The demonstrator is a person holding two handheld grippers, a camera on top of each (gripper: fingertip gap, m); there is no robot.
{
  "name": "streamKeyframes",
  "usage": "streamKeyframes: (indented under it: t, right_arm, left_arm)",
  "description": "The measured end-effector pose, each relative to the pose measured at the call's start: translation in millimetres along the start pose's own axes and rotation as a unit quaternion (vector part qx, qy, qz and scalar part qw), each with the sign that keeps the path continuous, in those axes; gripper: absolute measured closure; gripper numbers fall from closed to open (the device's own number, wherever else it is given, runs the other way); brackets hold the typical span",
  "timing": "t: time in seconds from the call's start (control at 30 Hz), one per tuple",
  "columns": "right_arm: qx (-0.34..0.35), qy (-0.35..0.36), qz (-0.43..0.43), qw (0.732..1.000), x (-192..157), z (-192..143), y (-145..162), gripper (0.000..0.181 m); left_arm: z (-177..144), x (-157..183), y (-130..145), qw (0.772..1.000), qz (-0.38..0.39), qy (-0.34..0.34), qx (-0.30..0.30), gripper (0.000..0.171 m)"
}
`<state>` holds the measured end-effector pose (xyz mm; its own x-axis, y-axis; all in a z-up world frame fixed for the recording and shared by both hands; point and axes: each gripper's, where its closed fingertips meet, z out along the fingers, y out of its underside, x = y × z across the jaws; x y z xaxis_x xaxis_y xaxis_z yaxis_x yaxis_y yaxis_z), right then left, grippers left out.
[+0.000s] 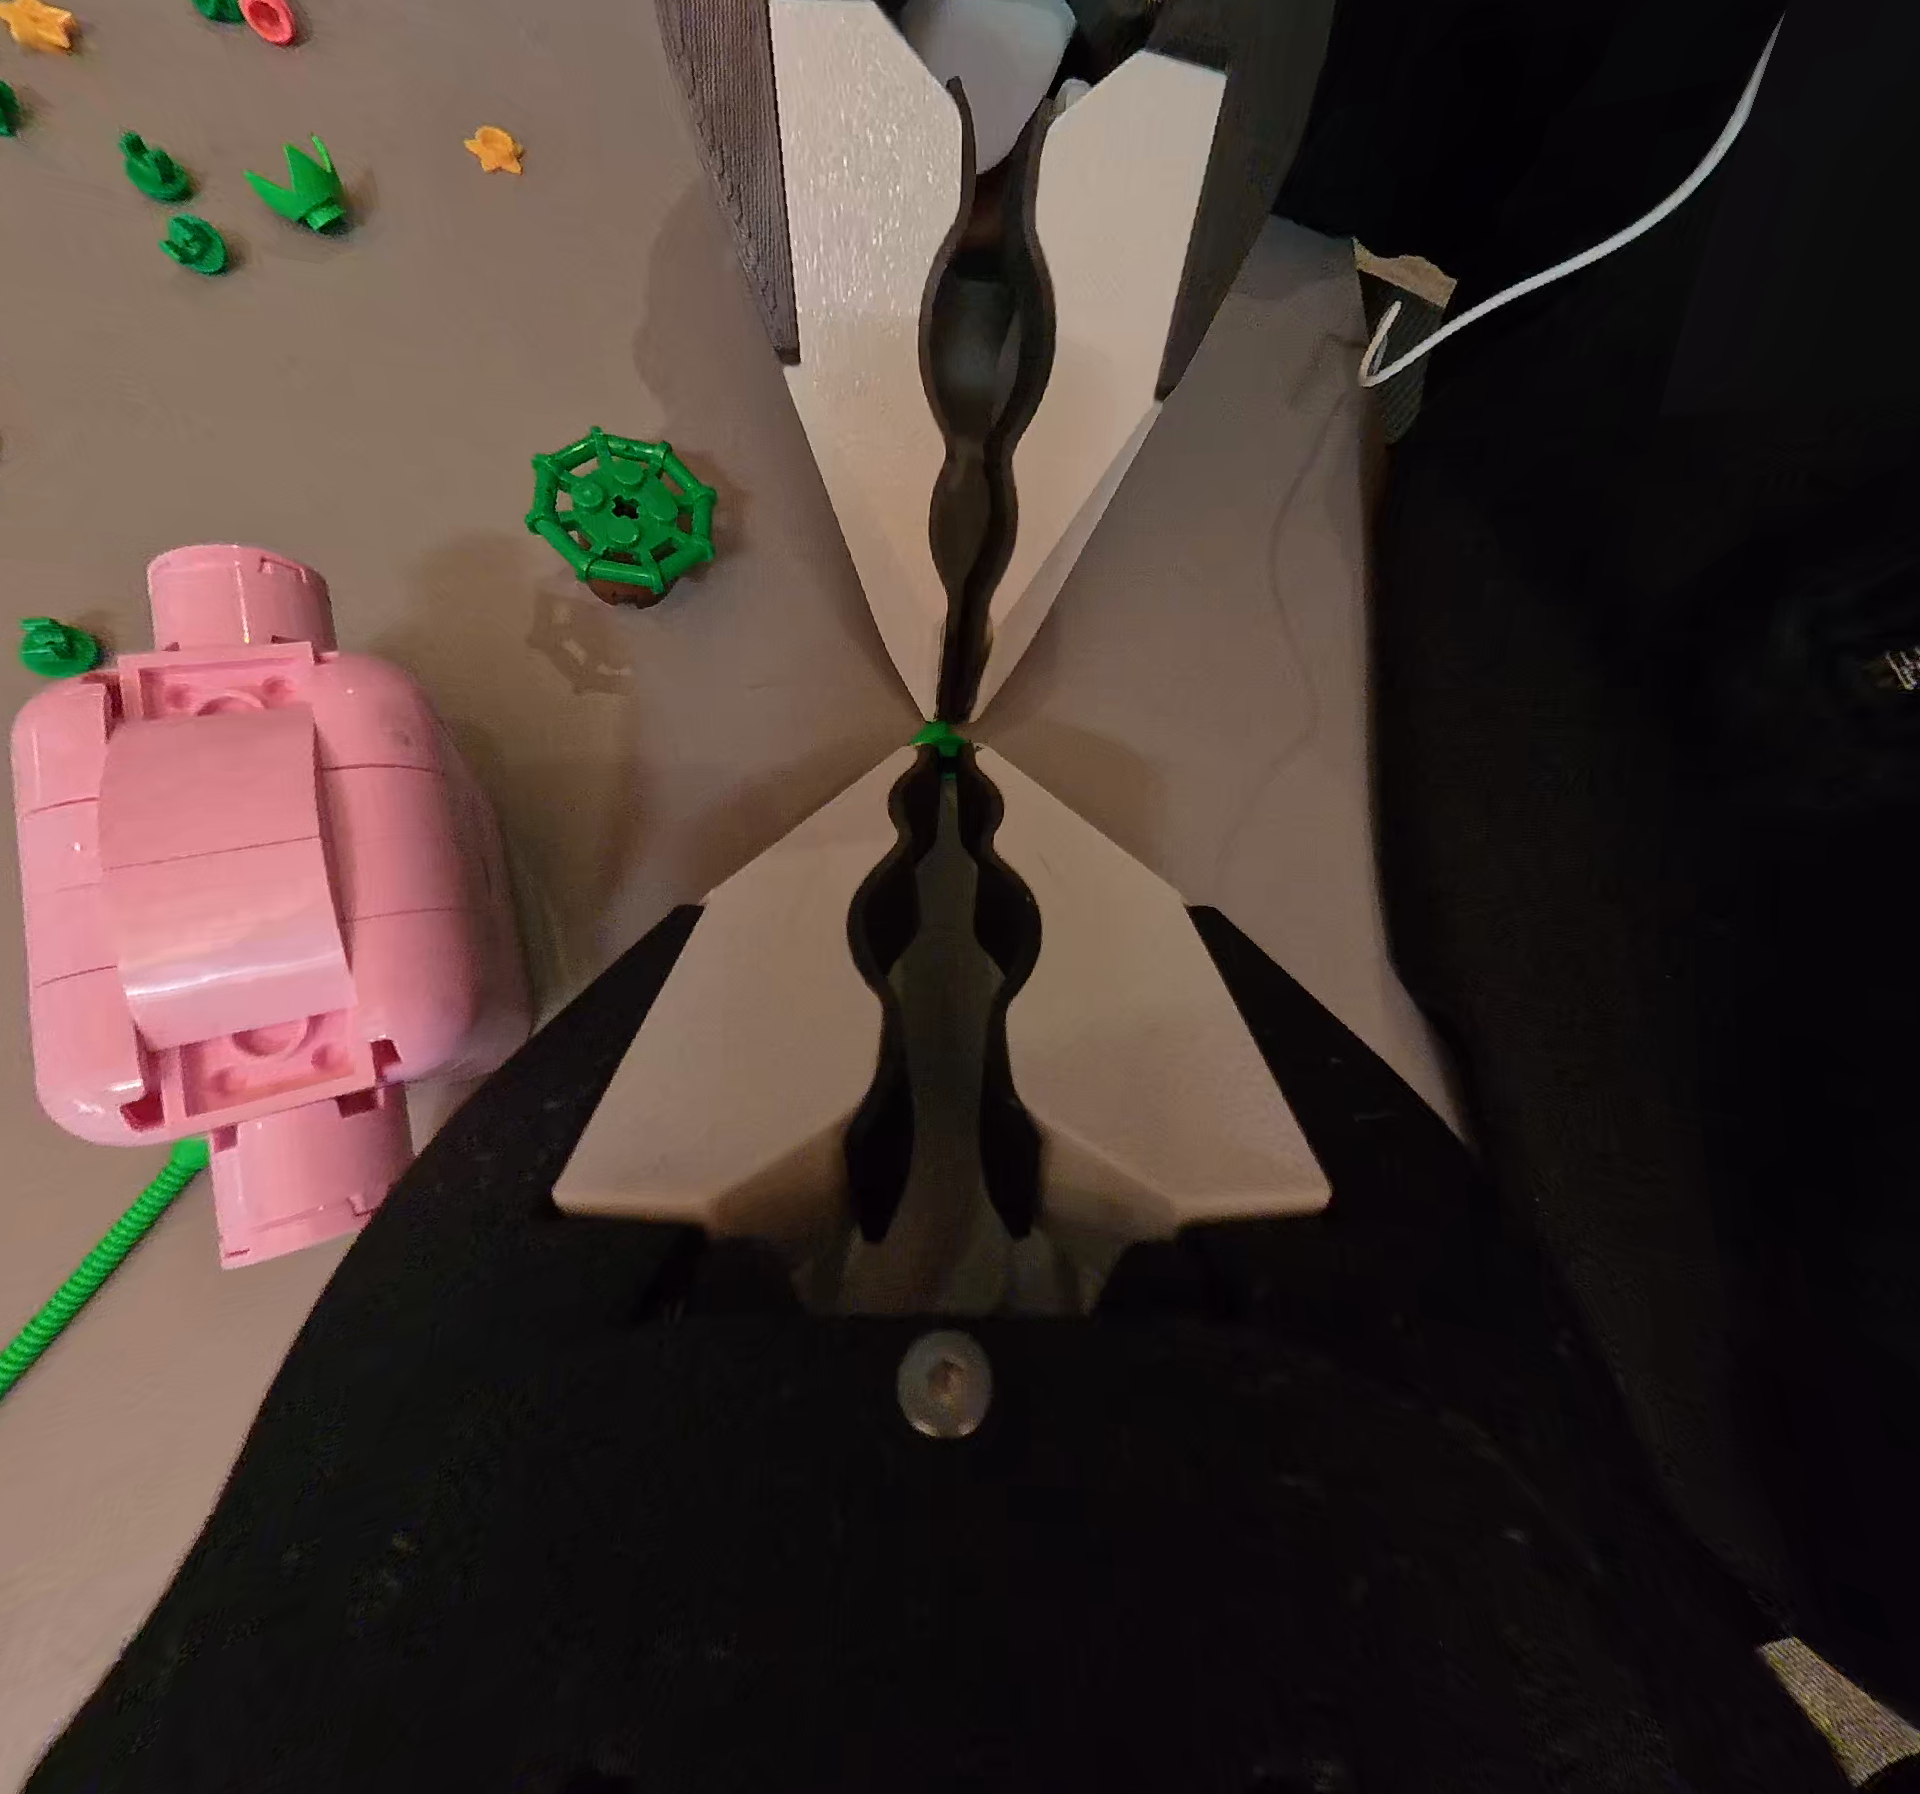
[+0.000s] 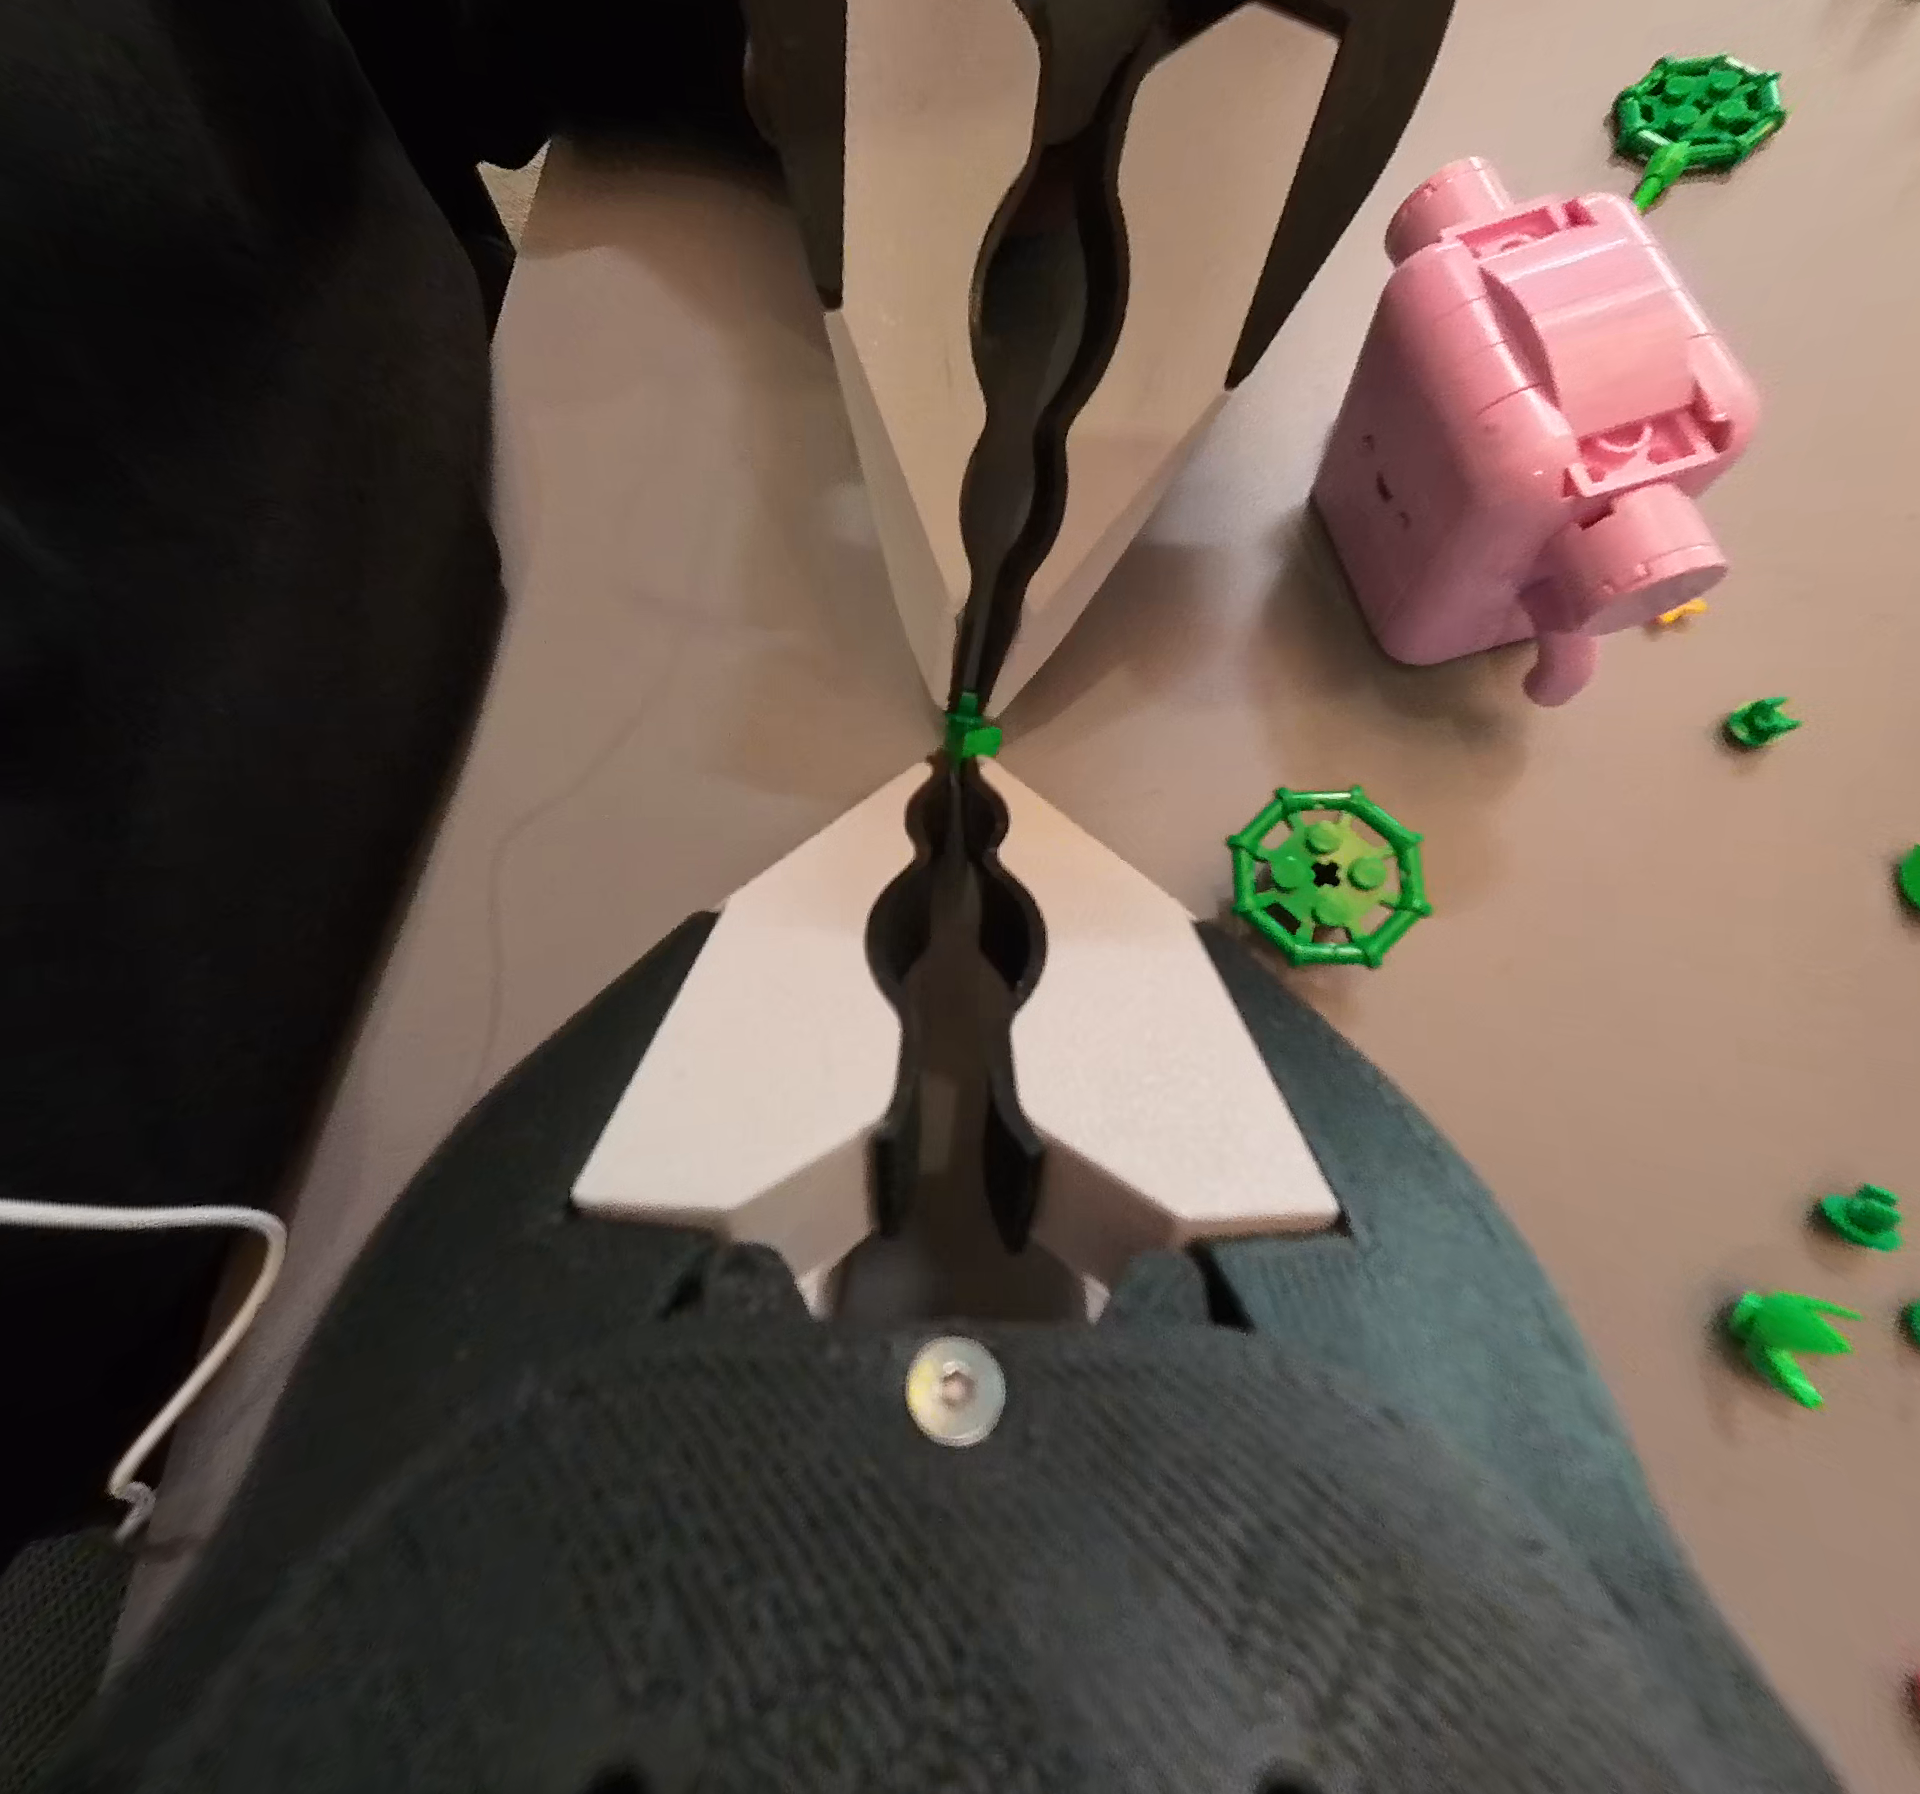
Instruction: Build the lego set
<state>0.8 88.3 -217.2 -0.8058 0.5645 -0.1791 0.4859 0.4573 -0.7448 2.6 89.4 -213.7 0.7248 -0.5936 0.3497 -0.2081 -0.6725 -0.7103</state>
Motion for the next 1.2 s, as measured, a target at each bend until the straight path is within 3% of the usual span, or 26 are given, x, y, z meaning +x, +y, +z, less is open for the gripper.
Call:
streamKeyframes:
  t: [0.47,1.2]
  right_arm:
    - [-0.002,0.023,-0.007,1.000,1.9,2.1,-3.6,0.179]
    - [0.001,0.003,0.027,1.000,2.3,1.8,-0.5,0.179]
  left_arm:
    - [1.3,-0.1,2.0,1.000,-0.003,0.001,-0.007,0.171]
    - [2.1,-0.9,3.1,1.000,-0.001,-0.005,-0.010,0.171]
